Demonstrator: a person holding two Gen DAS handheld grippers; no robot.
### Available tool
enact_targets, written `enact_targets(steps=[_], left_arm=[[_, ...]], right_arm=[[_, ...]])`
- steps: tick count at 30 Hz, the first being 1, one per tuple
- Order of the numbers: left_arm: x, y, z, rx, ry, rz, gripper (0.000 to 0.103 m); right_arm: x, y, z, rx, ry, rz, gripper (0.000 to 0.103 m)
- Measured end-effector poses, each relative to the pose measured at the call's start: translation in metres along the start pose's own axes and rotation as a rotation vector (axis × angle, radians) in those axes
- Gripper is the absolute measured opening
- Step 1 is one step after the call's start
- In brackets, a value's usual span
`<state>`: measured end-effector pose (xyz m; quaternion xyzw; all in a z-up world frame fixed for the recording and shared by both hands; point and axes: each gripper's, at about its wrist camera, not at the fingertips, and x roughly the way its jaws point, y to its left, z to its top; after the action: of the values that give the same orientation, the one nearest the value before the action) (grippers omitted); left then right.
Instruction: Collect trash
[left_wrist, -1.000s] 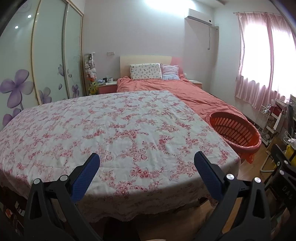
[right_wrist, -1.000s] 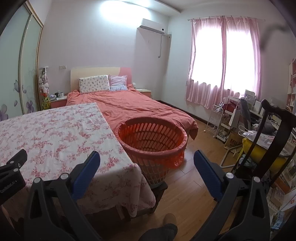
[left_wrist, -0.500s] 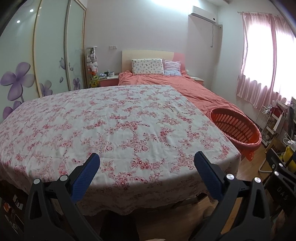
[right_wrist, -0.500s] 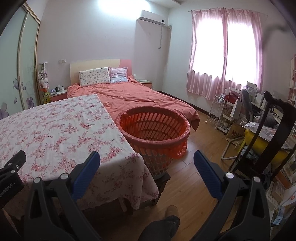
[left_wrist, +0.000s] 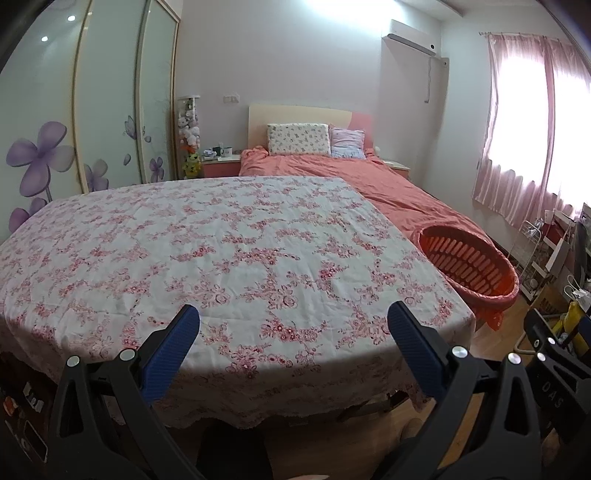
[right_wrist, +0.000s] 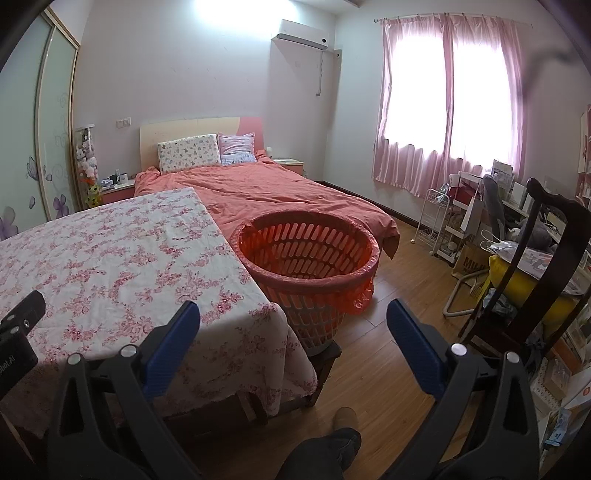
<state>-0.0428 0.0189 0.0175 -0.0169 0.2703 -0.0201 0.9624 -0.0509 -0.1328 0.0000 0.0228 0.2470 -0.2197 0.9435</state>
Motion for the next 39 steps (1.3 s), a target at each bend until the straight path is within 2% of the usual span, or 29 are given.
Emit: enact_targets(steps=[10, 39], left_arm=[[-0.0016, 0.0014, 0.0010, -0.011, -0.001, 0.020, 0.100], [-0.0035, 0.0064, -0.0002, -0.025, 0.005, 0.015, 0.100]], right_arm=[[-0.0044, 0.0018, 0.0001, -0.001, -0.002, 0.004, 0.099], [-0.0087, 0.0046, 0.0036, 0.003, -0.006, 0.005, 0.099]])
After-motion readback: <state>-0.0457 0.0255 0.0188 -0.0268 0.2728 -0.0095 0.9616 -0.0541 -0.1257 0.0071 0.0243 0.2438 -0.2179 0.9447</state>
